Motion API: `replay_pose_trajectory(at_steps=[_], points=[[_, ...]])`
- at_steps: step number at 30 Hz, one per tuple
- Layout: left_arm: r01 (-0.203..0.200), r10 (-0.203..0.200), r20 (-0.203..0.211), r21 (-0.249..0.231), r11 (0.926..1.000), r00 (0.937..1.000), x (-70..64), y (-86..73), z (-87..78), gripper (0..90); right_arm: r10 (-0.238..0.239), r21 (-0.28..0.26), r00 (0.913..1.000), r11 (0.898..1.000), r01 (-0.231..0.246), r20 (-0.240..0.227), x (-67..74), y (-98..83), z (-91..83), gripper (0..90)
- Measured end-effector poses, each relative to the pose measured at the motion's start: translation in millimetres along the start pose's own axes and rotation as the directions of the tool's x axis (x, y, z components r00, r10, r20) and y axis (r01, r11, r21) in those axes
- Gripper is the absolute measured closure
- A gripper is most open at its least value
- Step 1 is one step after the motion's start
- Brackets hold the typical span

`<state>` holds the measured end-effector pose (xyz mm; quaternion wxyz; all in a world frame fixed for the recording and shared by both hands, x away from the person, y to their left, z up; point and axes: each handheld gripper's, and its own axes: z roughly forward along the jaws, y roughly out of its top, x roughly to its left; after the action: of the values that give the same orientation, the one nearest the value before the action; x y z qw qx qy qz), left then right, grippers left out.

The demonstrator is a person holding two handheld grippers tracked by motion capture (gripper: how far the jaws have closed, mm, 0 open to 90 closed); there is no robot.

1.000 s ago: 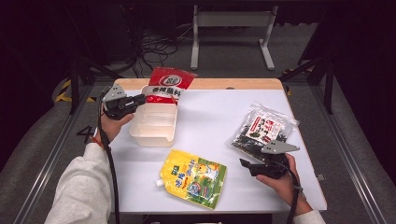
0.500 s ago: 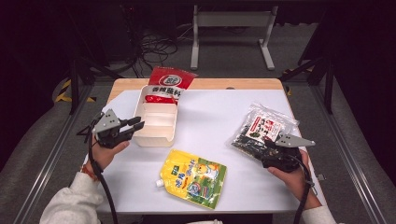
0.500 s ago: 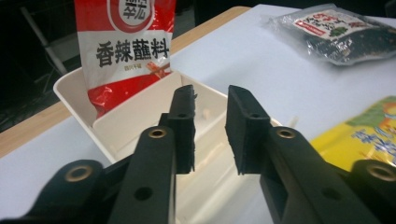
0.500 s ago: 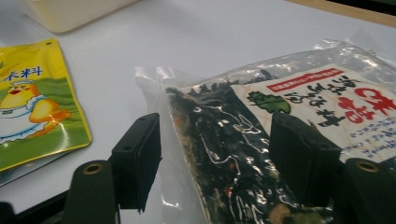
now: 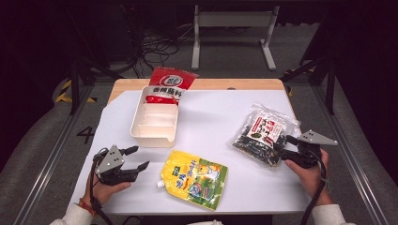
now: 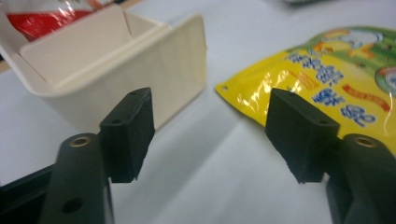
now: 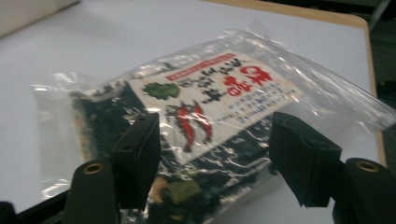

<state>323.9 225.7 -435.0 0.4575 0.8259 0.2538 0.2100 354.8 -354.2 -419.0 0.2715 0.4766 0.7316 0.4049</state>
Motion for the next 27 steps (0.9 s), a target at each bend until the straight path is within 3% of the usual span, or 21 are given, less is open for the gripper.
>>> replay_pose_trajectory(at_steps=[2, 4, 6, 8, 10, 13, 14, 19, 20, 21, 22, 23, 24, 27], points=[[0.0, 0.0, 0.016, 0.011, 0.9999, 0.9999, -1.2, -1.3, 2.4, 28.0, 0.036, 0.017, 0.9992, 0.999, -0.036, 0.019, -8.4, -3.1, 3.1, 29.2], [-0.01, 0.01, 0.009, 0.029, 0.9995, 0.9999, -1.9, -1.3, 5.8, 26.7, 0.112, 0.038, 0.9937, 0.993, -0.112, -0.002, -18.2, -7.2, 9.6, 23.8], [-0.007, 0.007, 0.016, 0.033, 0.9994, 0.9998, -2.1, -1.7, 8.1, 26.3, 0.134, 0.078, 0.9908, 0.988, -0.135, 0.022, -22.1, -9.7, 16.4, 20.2], [-0.017, 0.016, 0.025, 0.043, 0.9989, 0.9996, -3.5, -2.0, 9.6, 26.2, 0.163, 0.11, 0.9867, 0.981, -0.162, 0.005, -26.4, -12.0, 22.9, 17.0], [-0.023, 0.021, 0.035, 0.043, 0.9988, 0.9992, -4.8, -1.7, 11.1, 25.4, 0.229, 0.13, 0.9732, 0.966, -0.225, -0.019, -30.2, -14.0, 29.0, 12.1], [-0.031, 0.029, 0.042, 0.05, 0.9983, 0.9987, -5.5, -1.2, 13.0, 25.1, 0.287, 0.15, 0.9574, 0.949, -0.279, -0.033, -32.6, -15.8, 33.6, 7.9], [-0.031, 0.029, 0.045, 0.053, 0.9981, 0.9986, -5.8, -0.9, 13.8, 25.0, 0.315, 0.155, 0.9478, 0.94, -0.304, -0.052, -33.9, -17.2, 35.1, 6.8], [-0.04, 0.036, 0.06, 0.062, 0.9973, 0.9975, -7.2, 1.0, 16.7, 23.7, 0.302, 0.172, 0.9501, 0.943, -0.285, -0.079, -27.9, -14.8, 38.6, 8.5], [-0.036, 0.032, 0.063, 0.062, 0.9974, 0.9975, -7.7, 1.0, 17.6, 23.5, 0.3, 0.176, 0.9497, 0.943, -0.282, -0.089, -26.0, -13.8, 39.8, 12.7], [-0.034, 0.03, 0.065, 0.064, 0.9974, 0.9974, -8.0, 1.0, 18.1, 23.2, 0.315, 0.184, 0.9408, 0.939, -0.29, -0.126, -24.6, -12.1, 40.8, 20.6], [-0.037, 0.033, 0.066, 0.07, 0.9969, 0.9973, -8.3, 1.1, 18.5, 23.0, 0.32, 0.19, 0.936, 0.938, -0.29, -0.148, -23.9, -11.7, 42.1, 23.2], [-0.037, 0.032, 0.066, 0.071, 0.9968, 0.9973, -8.6, 1.3, 18.8, 22.8, 0.314, 0.197, 0.9344, 0.939, -0.28, -0.168, -22.3, -10.6, 43.5, 33.5], [-0.031, 0.026, 0.07, 0.066, 0.9973, 0.9972, -8.2, 1.8, 19.0, 22.7, 0.363, 0.226, 0.8965, 0.923, -0.31, -0.254, -21.0, -9.9, 48.6, 43.7], [-0.027, 0.022, 0.076, 0.061, 0.9978, 0.9969, -8.0, 2.9, 20.2, 22.7, 0.349, 0.236, 0.895, 0.928, -0.289, -0.278, -16.1, -6.8, 51.6, 49.4]])
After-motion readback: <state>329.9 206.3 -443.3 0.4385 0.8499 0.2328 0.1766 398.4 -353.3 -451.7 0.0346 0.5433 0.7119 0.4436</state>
